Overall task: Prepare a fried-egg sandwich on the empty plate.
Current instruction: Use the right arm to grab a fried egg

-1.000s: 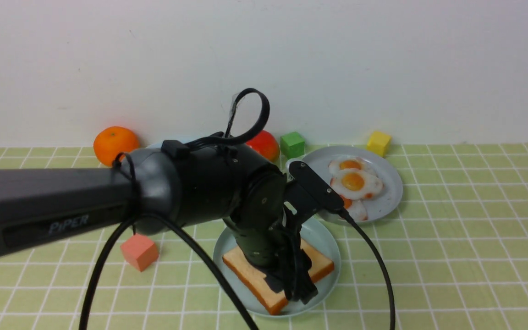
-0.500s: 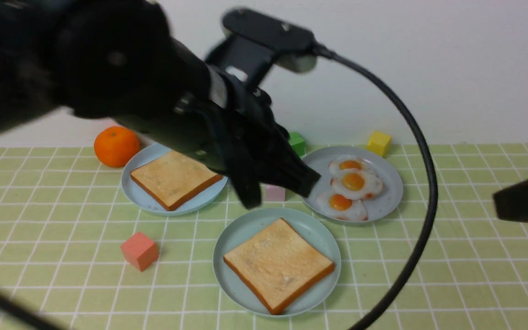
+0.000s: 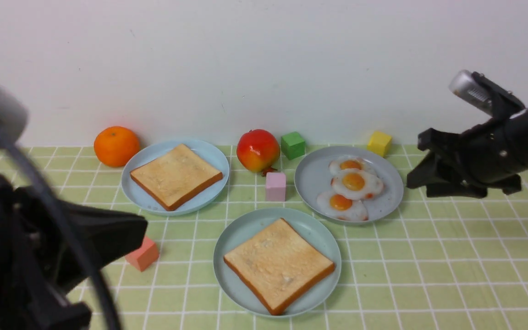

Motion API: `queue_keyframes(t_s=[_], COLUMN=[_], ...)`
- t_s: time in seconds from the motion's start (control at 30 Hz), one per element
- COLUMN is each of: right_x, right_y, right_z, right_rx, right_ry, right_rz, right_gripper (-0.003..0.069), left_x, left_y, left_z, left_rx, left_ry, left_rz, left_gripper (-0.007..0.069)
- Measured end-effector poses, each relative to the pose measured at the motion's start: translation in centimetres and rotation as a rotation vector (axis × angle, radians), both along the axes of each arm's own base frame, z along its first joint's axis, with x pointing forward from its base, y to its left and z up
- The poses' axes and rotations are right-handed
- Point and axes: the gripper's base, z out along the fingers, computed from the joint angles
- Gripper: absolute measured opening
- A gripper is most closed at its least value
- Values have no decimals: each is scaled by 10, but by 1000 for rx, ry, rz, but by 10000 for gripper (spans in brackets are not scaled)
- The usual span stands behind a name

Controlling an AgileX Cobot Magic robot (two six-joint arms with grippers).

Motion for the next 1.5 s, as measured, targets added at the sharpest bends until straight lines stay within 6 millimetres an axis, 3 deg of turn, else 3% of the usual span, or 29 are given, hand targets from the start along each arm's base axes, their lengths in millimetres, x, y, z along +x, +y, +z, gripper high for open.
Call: queue_keyframes(t_s=[0.2,0.57,1.07,1.27,1.5], right_x=[51,103,111,110,111], right_y=[4,-1,23,23,20], right_z=[-33,-63,-88,-87,-67], right_rx=[31,-60,-78,-84,-140], right_ry=[20,32,64,70,50], right_rz=[-18,-45,7,20,49], right_gripper=[391,407,409,409,409], left_x=[-5,-5,-5,-5,-5], left_y=[6,5,5,5,5], left_z=[-6,-7,-6,-6,-6], left_rx=[-90,-95,-100,-101,-102], left_ry=[-89,-94,-97,-96,-96], left_rz=[5,5,6,6,6], left_gripper=[-13,-13,-13,-13,-13])
